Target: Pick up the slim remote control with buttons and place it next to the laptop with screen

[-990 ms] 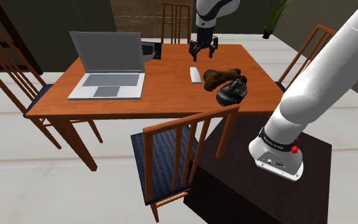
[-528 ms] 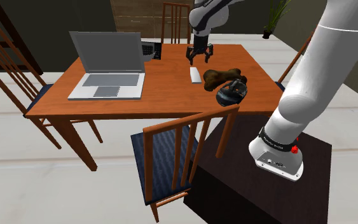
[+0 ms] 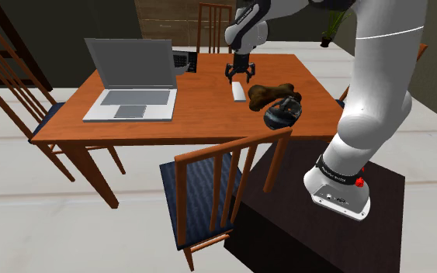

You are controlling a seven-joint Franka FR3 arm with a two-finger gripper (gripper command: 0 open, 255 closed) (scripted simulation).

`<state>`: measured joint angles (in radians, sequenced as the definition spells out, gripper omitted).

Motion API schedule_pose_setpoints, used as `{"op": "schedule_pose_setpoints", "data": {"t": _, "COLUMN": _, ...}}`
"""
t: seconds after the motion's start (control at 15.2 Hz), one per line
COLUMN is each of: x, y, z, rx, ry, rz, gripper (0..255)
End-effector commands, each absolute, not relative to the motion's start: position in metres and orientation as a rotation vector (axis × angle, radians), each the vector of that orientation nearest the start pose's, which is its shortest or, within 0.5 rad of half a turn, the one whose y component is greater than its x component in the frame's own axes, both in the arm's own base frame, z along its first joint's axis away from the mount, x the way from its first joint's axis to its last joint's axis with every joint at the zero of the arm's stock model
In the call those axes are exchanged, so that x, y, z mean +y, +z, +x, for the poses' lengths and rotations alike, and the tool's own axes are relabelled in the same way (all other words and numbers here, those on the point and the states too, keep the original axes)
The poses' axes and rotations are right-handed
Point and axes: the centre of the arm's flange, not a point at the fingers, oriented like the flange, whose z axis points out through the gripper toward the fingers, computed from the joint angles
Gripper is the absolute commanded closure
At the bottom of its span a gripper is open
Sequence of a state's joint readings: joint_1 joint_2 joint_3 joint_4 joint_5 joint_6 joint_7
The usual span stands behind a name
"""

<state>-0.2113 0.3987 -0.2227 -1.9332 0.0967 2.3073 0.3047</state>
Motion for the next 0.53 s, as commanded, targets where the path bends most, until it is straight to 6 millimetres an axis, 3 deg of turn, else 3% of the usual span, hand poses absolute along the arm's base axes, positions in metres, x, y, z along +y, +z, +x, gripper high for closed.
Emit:
{"op": "schedule_pose_setpoints", "data": {"t": 0.0, "x": -0.273, "y": 0.267, "z": 0.578, "rx": 1.263, "ry": 0.019, "rz": -2.886, "gripper": 0}}
{"op": "schedule_pose_setpoints", "data": {"t": 0.13, "x": -0.289, "y": 0.252, "z": 0.587, "rx": 1.308, "ry": 0.017, "rz": -2.861, "gripper": 0}}
{"op": "schedule_pose_setpoints", "data": {"t": 0.46, "x": -0.289, "y": 0.225, "z": 0.586, "rx": 1.308, "ry": 0.017, "rz": -2.861, "gripper": 0}}
